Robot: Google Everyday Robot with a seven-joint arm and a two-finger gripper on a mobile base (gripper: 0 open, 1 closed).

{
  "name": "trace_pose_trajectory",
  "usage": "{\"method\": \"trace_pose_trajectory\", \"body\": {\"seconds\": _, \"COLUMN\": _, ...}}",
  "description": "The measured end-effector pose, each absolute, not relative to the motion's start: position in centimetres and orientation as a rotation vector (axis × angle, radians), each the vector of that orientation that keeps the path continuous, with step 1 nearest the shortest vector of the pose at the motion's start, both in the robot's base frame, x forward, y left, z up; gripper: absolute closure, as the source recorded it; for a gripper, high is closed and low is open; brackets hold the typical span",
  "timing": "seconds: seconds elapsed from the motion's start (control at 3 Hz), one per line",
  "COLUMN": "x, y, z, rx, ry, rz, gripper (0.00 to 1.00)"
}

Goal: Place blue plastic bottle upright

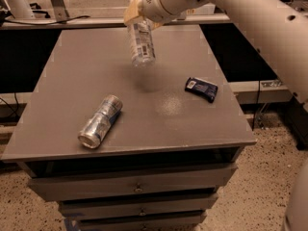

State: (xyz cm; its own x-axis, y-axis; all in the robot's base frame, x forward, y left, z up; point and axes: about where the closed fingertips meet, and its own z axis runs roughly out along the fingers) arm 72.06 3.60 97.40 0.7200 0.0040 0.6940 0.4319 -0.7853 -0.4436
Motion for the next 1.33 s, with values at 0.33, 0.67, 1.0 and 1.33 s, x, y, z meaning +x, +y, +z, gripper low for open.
{"method": "trace_pose_trajectory", "body": {"seconds": 0.33, "x": 73.3, "y": 4.5, "z": 98.9, "rx": -2.123, "ry": -0.409, "rz": -1.102, "gripper": 1.0}}
{"method": "trace_pose_trajectory", "body": {"seconds": 0.67, "x": 75.5, "y": 4.7, "z": 102.0, "rx": -1.906, "ry": -0.417, "rz": -1.265, "gripper": 1.0}}
{"method": "trace_pose_trajectory", "body": {"seconds": 1.0, "x": 77.0, "y": 4.7, "z": 103.6, "rx": -1.764, "ry": -0.482, "rz": -1.371, "gripper": 1.0}}
{"method": "trace_pose_trajectory", "body": {"seconds": 1.33, "x": 76.9, "y": 5.2, "z": 103.9, "rx": -1.747, "ry": -0.56, "rz": -1.424, "gripper": 1.0}}
